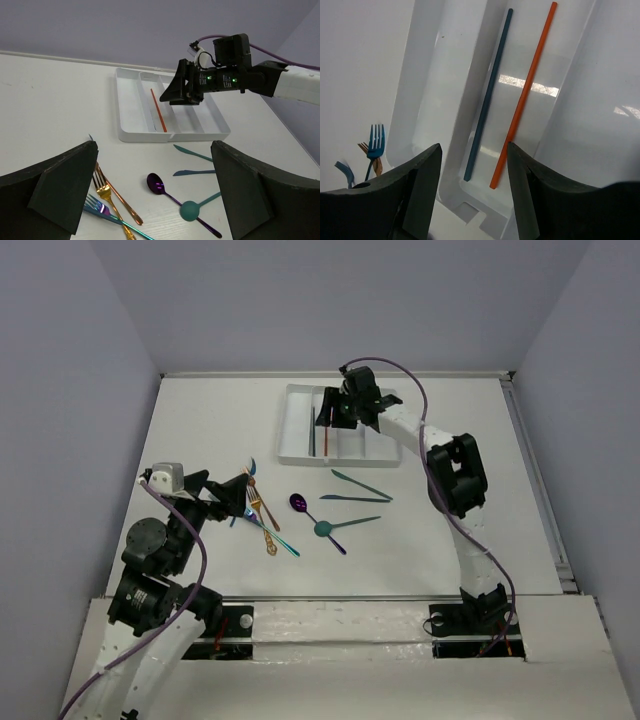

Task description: Sort the eating utensils into containers

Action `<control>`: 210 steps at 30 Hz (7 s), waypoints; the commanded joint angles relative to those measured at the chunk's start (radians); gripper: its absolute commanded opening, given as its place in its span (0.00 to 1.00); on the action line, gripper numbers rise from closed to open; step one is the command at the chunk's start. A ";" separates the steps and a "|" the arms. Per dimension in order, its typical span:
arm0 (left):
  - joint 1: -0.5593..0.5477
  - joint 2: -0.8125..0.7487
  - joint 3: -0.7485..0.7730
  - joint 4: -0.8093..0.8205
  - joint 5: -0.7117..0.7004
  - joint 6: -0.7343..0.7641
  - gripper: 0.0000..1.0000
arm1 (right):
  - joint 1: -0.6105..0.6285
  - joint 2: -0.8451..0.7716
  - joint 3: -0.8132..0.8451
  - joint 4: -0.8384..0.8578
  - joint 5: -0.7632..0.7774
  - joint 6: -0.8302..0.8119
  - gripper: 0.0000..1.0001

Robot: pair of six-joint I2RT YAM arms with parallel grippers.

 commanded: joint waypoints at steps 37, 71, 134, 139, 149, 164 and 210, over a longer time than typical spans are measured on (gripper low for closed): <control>0.065 -0.022 0.026 0.051 0.037 0.011 0.99 | 0.324 -0.635 -0.861 -0.083 0.165 -0.522 0.66; 0.065 -0.050 0.021 0.058 0.073 0.010 0.99 | 0.476 -0.489 -0.758 -0.119 0.134 -0.557 0.03; 0.056 -0.022 0.020 0.047 0.068 0.000 0.99 | -0.052 -0.104 -0.097 0.162 0.309 -0.077 0.53; 0.056 -0.024 0.020 0.050 0.066 0.000 0.99 | -0.052 -0.214 -0.159 0.172 0.274 -0.103 0.58; 0.056 -0.036 0.020 0.050 0.068 0.002 0.99 | 0.265 -0.599 -0.693 0.145 0.265 -0.186 0.58; 0.065 -0.032 0.020 0.050 0.063 0.002 0.99 | 0.539 -0.586 -0.888 0.031 0.427 -0.068 0.57; 0.065 -0.056 0.017 0.053 0.077 -0.001 0.99 | 0.016 -0.384 -0.366 0.240 0.387 -0.107 0.00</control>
